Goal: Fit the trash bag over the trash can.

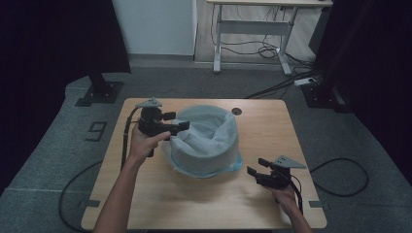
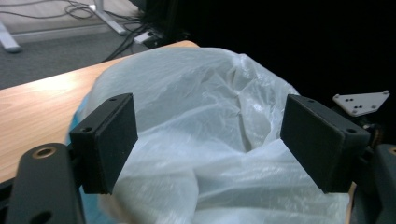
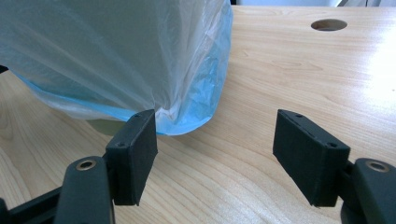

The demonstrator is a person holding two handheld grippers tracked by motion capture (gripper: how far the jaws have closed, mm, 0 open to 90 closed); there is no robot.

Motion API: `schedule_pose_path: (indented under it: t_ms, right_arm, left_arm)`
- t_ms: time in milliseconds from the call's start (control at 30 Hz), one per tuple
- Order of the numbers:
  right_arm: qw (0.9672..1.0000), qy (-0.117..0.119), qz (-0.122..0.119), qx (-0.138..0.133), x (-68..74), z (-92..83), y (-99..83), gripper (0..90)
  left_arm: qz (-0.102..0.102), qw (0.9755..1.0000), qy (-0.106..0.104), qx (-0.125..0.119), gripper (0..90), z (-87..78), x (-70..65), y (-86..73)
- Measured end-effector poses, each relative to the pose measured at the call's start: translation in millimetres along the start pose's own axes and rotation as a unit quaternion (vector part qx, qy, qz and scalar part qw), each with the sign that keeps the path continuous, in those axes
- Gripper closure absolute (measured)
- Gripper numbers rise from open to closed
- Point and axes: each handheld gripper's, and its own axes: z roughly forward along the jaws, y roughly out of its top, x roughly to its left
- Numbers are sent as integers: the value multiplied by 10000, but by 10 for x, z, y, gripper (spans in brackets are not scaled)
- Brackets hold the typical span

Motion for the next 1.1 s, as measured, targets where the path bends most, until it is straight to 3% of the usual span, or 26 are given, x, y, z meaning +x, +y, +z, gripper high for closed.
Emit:
schedule_pose_path:
  t_ms: [367,467,567,600,733,900,933,1100]
  right_arm:
    - [10000,-41,66,8,-26,-20,-10,297]
    - [10000,-41,73,11,-34,-32,-14,299]
    - [10000,-32,66,16,-36,-39,-18,299]
    - [10000,-33,66,16,-40,-44,-21,300]
    - [9999,-52,96,-3,-50,-57,-20,300]
    - [10000,-36,92,2,-51,-62,-22,301]
    - [10000,-31,89,2,-50,-63,-22,301]
    - [10000,-13,70,7,-47,-72,-17,301]
  left_arm:
    - [-53,9994,-59,329,209,269,43,196]
    - [-3,9986,-39,524,215,380,42,287]
    - [11,9984,-4,567,217,431,39,323]
    - [41,9984,100,551,233,488,24,367]
    - [52,9982,69,594,235,560,10,414]
    - [105,9960,17,888,240,717,-9,459]
    - [130,9943,58,1054,241,787,-16,474]
    - [75,9924,218,1211,256,903,-14,491]
